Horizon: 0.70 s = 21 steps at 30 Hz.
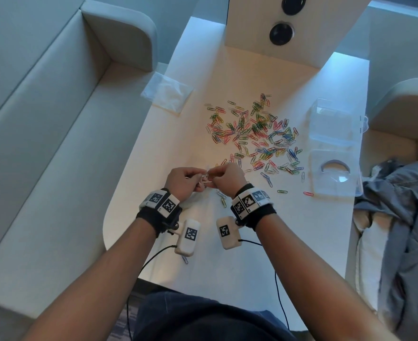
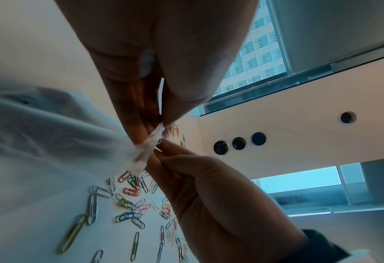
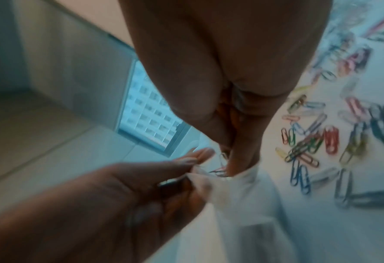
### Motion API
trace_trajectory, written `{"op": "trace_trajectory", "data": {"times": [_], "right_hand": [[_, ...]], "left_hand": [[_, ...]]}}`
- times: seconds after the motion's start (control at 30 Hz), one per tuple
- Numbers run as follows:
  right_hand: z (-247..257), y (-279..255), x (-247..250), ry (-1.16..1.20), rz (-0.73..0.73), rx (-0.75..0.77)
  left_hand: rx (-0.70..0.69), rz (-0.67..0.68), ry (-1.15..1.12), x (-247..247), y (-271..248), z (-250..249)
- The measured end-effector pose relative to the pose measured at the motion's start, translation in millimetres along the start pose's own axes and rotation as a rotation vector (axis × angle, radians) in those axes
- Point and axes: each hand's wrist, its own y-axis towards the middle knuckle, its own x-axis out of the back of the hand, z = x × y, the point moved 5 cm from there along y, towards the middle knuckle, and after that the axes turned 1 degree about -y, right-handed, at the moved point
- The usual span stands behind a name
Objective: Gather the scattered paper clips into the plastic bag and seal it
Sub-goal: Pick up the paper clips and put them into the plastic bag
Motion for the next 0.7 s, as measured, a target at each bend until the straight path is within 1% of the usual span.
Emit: {"op": "trace_trajectory", "data": {"times": [0.03, 0.13, 0.17, 0.23, 0.27, 0.3, 0.33, 0.4, 0.43, 0.47, 0.53, 0.6, 0.63, 0.67, 0.7], "right_hand": [[2.9, -1.4, 2.6, -0.071, -0.022, 0.054], [9.8, -7.0, 2.6, -0.18, -0.066, 0.196], [10.8, -6.8, -1.5, -0.234, -0.058, 0.236], [12.8, -6.5, -10.4, -0.335, 0.004, 0.308], [13.6, -6.4, -12.1, -0.336, 0.019, 0.341], [15.9, -8.4, -10.1, -0.293, 0.004, 0.384], [18.2, -11.9, -5.2, -0.226, -0.042, 0.439], [19.2, -24.8, 3.2, -0.158, -0.152, 0.595], [17.6, -34.0, 0.0, -0.201, -0.135, 0.68], [13.1, -44.1, -10.3, -0.294, -0.055, 0.764], [-6.7, -69.8, -45.0, -0.541, 0.207, 0.96], [-44.7, -99.3, -86.0, -0.812, 0.472, 1.192], [-68.5, -111.7, -103.5, -0.934, 0.602, 1.275], [-91.9, -118.6, -115.6, -1.04, 0.708, 1.313], [-111.3, -119.2, -120.9, -1.133, 0.763, 1.321]], "left_hand": [[0.002, -0.002, 0.001, 0.7, -0.9, -0.5], [-0.001, -0.005, 0.014, 3.6, -3.0, -1.7], [-0.004, -0.002, 0.021, 4.9, -3.7, -1.3], [-0.015, -0.002, 0.028, 8.0, -4.1, -0.5], [-0.021, -0.009, 0.032, 10.3, -3.6, -0.1], [-0.026, -0.02, 0.033, 13.1, -3.7, -0.4], [-0.026, -0.034, 0.034, 17.2, -3.1, -0.8], [-0.031, -0.069, 0.044, 29.6, -0.6, -2.2], [-0.033, -0.085, 0.049, 37.8, 0.7, -2.0], [-0.032, -0.103, 0.05, 46.5, 1.7, -1.2], [-0.019, -0.14, 0.042, 62.0, 3.3, 2.7], [-0.004, -0.163, 0.007, 71.2, 2.7, 8.4], [0.003, -0.174, -0.015, 73.7, 1.2, 10.4], [0.011, -0.182, -0.036, 75.1, -0.4, 12.5], [0.019, -0.185, -0.051, 75.7, -1.7, 14.8]]}}
